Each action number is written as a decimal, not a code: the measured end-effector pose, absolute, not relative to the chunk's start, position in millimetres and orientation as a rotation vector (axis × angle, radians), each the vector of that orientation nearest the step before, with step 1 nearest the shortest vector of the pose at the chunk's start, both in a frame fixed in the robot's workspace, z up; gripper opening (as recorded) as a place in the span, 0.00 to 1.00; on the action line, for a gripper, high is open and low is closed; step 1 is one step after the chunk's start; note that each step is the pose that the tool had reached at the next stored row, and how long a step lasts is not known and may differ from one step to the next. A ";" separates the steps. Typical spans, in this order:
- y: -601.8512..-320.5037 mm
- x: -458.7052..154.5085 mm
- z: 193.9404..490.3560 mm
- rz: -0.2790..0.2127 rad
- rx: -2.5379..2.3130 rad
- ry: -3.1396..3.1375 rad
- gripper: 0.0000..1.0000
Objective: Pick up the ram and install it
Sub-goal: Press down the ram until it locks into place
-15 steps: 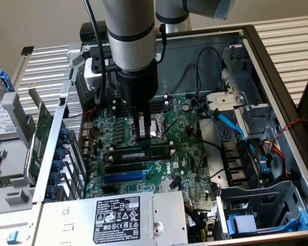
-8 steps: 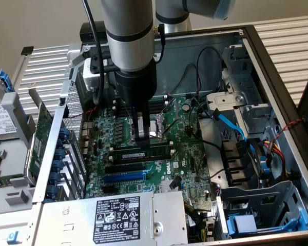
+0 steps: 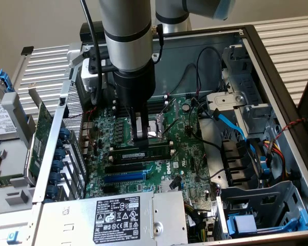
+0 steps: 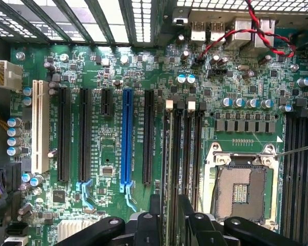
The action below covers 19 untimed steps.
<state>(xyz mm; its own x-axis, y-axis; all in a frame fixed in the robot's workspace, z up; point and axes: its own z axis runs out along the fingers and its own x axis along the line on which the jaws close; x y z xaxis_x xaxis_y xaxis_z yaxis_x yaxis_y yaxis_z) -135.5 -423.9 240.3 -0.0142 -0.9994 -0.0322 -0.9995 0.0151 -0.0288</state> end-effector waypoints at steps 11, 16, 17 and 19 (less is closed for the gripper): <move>-423.9 -140.9 240.3 0.009 -2.177 2.209 0.11; -423.8 -140.9 239.6 0.026 -2.185 2.218 0.11; -423.6 -140.8 239.3 0.026 -2.185 2.218 0.11; -423.0 -140.6 238.6 0.026 -2.185 2.218 0.11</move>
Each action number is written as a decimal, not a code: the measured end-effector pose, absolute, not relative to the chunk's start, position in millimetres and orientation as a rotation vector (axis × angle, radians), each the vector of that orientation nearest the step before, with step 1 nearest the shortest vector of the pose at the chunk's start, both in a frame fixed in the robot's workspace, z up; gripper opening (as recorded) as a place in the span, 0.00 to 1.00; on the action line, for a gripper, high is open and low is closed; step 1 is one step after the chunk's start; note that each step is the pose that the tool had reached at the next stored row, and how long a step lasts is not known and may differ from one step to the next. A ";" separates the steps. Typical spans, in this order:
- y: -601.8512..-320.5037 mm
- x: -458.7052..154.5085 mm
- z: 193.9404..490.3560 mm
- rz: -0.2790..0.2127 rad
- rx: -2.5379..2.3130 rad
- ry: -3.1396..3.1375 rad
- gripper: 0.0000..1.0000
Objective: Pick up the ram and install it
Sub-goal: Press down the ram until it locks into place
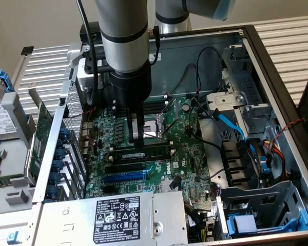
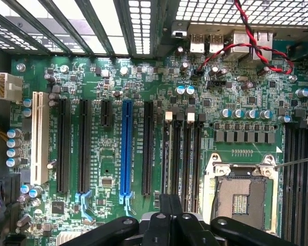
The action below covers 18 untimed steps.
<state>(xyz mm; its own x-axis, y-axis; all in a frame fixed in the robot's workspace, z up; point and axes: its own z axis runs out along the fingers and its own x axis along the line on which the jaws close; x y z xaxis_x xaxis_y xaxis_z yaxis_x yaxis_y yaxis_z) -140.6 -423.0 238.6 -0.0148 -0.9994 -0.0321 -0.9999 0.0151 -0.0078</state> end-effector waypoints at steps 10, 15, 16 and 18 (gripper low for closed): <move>-422.3 -137.4 236.8 0.026 -2.185 2.218 0.11; -422.3 -137.1 236.6 0.025 -2.185 2.218 0.11; -422.4 -137.1 236.5 0.025 -2.186 2.219 0.11; -422.6 -137.1 236.4 0.024 -2.186 2.219 0.11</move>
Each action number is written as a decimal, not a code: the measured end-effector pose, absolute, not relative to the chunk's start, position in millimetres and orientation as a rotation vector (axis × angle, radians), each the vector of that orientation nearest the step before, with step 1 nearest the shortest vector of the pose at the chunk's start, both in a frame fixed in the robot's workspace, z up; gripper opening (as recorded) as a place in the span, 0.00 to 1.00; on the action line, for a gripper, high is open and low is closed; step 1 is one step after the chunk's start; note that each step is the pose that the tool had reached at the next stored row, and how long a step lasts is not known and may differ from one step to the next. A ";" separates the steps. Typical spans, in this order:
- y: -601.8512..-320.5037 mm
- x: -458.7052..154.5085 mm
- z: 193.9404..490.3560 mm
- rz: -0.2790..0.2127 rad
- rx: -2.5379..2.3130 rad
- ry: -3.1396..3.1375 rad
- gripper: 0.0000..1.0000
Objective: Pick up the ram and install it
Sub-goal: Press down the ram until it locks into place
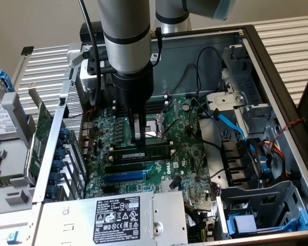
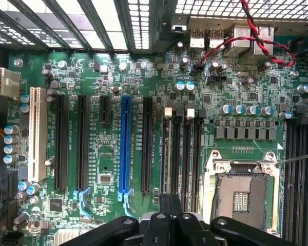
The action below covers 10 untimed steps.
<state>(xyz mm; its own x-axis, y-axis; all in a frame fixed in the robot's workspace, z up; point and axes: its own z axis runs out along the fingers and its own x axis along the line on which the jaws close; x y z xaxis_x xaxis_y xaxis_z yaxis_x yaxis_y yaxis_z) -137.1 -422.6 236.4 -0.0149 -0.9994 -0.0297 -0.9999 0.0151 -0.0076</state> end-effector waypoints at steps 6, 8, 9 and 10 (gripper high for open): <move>-422.6 -137.1 233.4 0.023 -2.186 2.219 0.11; -422.6 -137.1 232.9 0.023 -2.186 2.219 0.11; -422.6 -137.1 232.6 0.023 -2.186 2.219 0.11; -422.6 -137.1 232.4 0.023 -2.186 2.219 0.11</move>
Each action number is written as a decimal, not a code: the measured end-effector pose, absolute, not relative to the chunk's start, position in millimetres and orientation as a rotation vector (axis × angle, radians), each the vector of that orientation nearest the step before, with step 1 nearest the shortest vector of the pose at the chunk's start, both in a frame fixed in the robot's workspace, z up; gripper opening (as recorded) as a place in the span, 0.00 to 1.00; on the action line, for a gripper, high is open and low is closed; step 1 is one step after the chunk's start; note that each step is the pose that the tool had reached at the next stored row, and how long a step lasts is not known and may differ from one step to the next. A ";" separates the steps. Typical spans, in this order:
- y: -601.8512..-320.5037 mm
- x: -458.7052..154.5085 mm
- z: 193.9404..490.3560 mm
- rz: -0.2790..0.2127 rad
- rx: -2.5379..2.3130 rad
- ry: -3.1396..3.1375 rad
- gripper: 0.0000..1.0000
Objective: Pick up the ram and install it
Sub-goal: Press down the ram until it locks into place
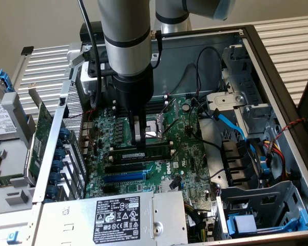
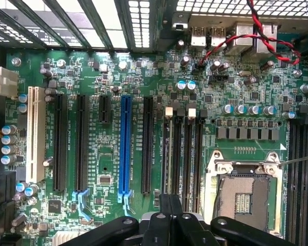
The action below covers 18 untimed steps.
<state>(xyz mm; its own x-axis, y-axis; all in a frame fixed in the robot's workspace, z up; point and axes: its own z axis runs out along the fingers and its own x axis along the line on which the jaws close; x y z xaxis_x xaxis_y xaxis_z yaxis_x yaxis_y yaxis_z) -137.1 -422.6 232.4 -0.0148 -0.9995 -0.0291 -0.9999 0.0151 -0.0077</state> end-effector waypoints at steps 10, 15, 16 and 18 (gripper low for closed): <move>-422.6 -137.1 231.1 0.023 -2.186 2.219 0.11; -422.6 -137.1 230.6 0.023 -2.186 2.219 0.11; -422.6 -137.1 230.6 0.023 -2.186 2.219 0.11; -422.6 -137.1 230.4 0.023 -2.186 2.219 0.11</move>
